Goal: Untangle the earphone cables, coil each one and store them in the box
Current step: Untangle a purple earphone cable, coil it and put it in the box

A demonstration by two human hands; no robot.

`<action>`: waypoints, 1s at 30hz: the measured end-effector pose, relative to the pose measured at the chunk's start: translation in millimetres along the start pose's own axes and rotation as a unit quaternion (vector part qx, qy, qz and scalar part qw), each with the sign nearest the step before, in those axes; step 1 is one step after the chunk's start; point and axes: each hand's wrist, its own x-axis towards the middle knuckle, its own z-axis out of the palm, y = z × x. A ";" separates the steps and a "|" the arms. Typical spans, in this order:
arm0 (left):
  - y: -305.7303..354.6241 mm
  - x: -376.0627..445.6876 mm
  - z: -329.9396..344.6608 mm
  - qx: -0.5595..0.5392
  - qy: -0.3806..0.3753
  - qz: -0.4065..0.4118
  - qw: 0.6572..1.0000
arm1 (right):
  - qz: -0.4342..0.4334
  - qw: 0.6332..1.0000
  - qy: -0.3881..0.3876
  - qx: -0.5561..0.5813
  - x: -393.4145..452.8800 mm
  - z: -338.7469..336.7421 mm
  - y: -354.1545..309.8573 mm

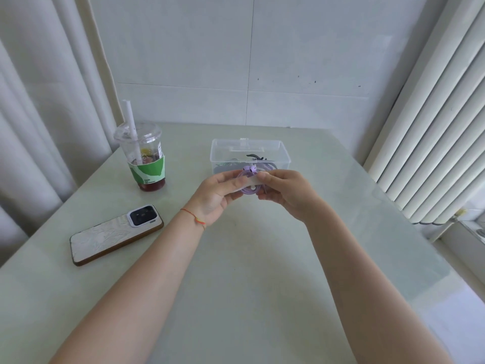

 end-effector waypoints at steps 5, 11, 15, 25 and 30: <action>6.8 -5.4 -7.3 -0.102 0.022 -0.023 0.994 | 0.032 0.995 0.013 0.089 -0.2 -2.7 -7.2; 11.3 -3.3 -9.6 -0.092 0.079 -0.009 0.993 | 0.027 0.997 0.014 0.074 -0.2 2.3 -8.3; 20.8 2.7 -10.5 -0.013 0.120 0.034 0.992 | -0.020 0.989 0.075 -0.122 4.2 2.7 -21.0; 79.4 38.4 9.1 0.053 0.118 0.078 0.989 | -0.069 0.992 0.091 -0.051 44.2 0.5 -72.5; 85.1 72.2 4.2 0.115 0.131 0.088 0.981 | -0.038 0.994 0.080 -0.068 80.7 -13.0 -73.6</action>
